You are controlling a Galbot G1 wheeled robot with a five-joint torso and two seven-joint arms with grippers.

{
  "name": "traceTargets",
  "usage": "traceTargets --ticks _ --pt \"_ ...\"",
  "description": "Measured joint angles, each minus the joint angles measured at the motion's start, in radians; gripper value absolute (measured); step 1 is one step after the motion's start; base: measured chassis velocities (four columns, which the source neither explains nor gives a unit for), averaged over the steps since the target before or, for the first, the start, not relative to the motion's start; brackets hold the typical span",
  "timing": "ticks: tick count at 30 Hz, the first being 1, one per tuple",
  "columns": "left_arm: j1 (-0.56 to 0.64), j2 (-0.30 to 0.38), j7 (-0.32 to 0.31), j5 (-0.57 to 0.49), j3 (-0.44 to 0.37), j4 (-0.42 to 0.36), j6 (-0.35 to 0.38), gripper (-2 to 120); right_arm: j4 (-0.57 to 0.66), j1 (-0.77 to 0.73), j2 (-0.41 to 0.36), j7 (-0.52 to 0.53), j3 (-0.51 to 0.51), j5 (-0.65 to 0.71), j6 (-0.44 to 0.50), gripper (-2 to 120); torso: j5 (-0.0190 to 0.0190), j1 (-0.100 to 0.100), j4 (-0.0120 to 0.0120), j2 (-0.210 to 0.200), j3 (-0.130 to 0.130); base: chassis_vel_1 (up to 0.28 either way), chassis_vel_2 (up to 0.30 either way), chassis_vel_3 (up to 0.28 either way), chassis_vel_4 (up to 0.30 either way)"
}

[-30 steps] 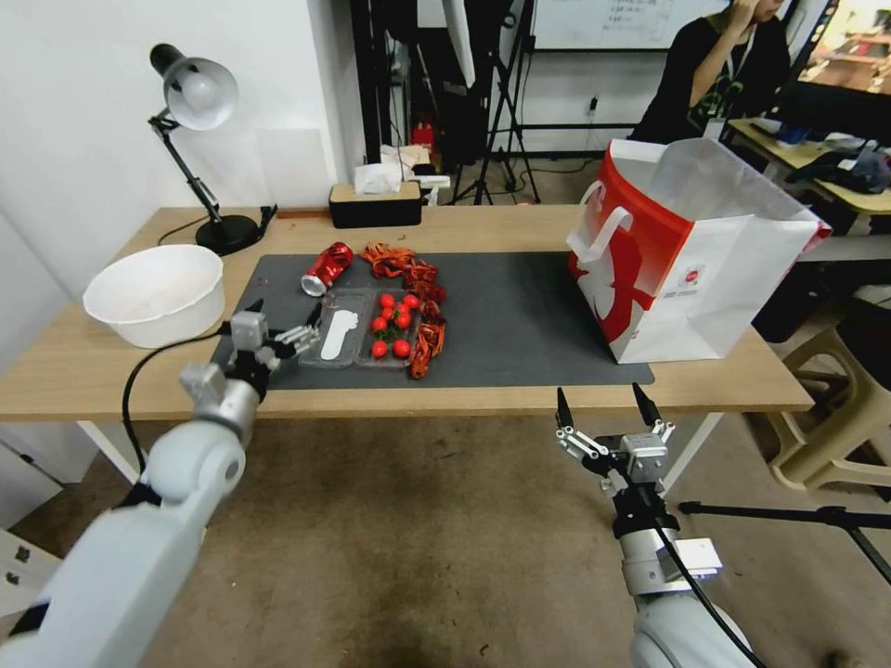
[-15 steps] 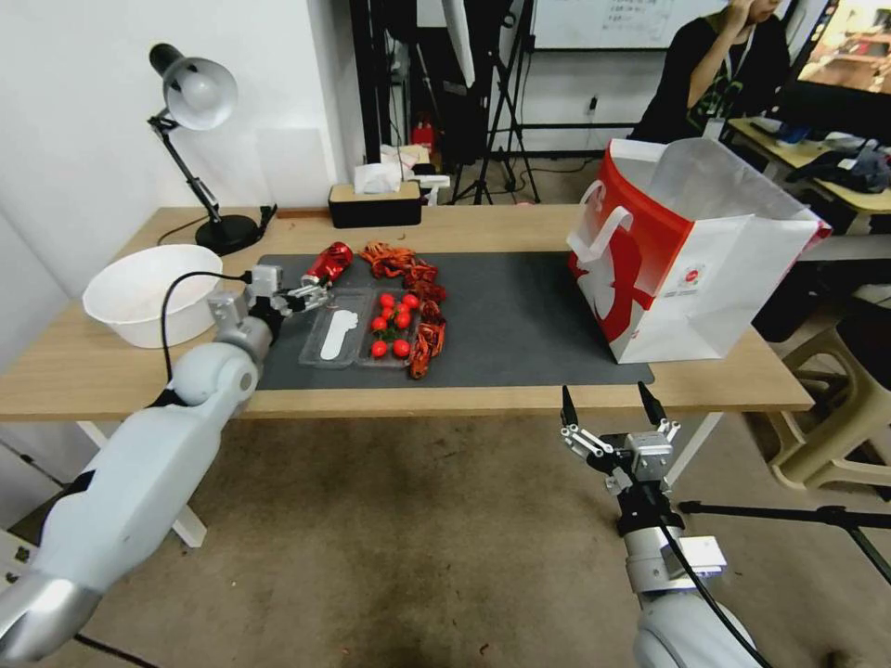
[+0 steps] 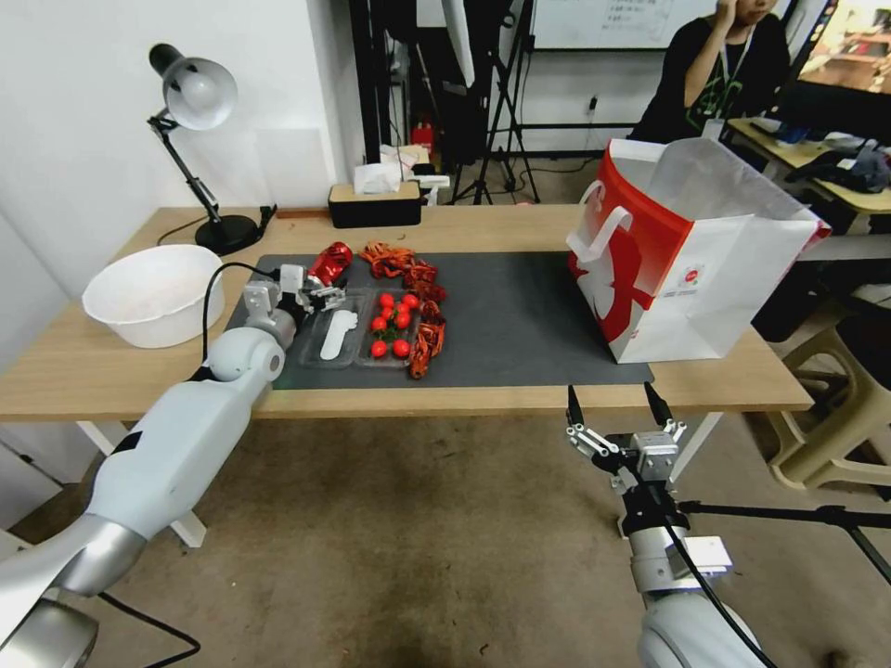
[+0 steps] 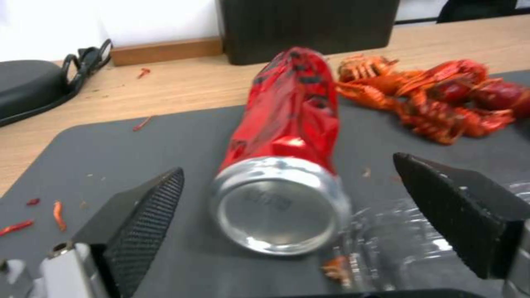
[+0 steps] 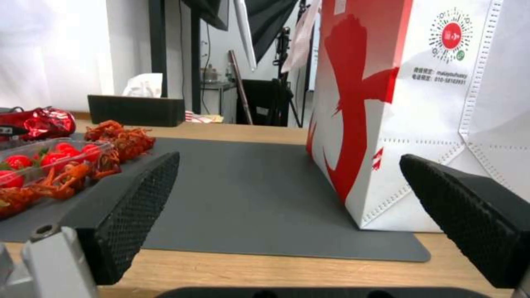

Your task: Pick up the trash from the table and place it into the takeout bag.

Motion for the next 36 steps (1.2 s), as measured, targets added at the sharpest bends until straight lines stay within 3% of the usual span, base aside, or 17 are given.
traceTargets --ticks 13,26,36 --pt "0.001 0.008 0.001 0.006 0.001 0.003 -0.001 51 -0.001 0.000 -0.001 0.000 0.000 0.000 0.002 100 0.0003 0.000 0.0000 0.000 0.000 0.000 0.000 0.000 0.000" --pt "0.000 0.009 0.002 0.004 0.000 -0.009 -0.005 51 0.000 0.003 -0.002 0.001 0.002 0.000 0.003 100 -0.0004 0.000 0.0000 0.000 0.000 0.000 0.000 0.000 0.000" --pt "-0.090 0.005 0.004 -0.080 0.054 -0.119 -0.047 51 0.001 0.008 -0.002 0.002 0.003 0.001 0.002 100 0.0003 0.000 0.0000 0.000 0.000 0.000 0.000 0.000 0.000"
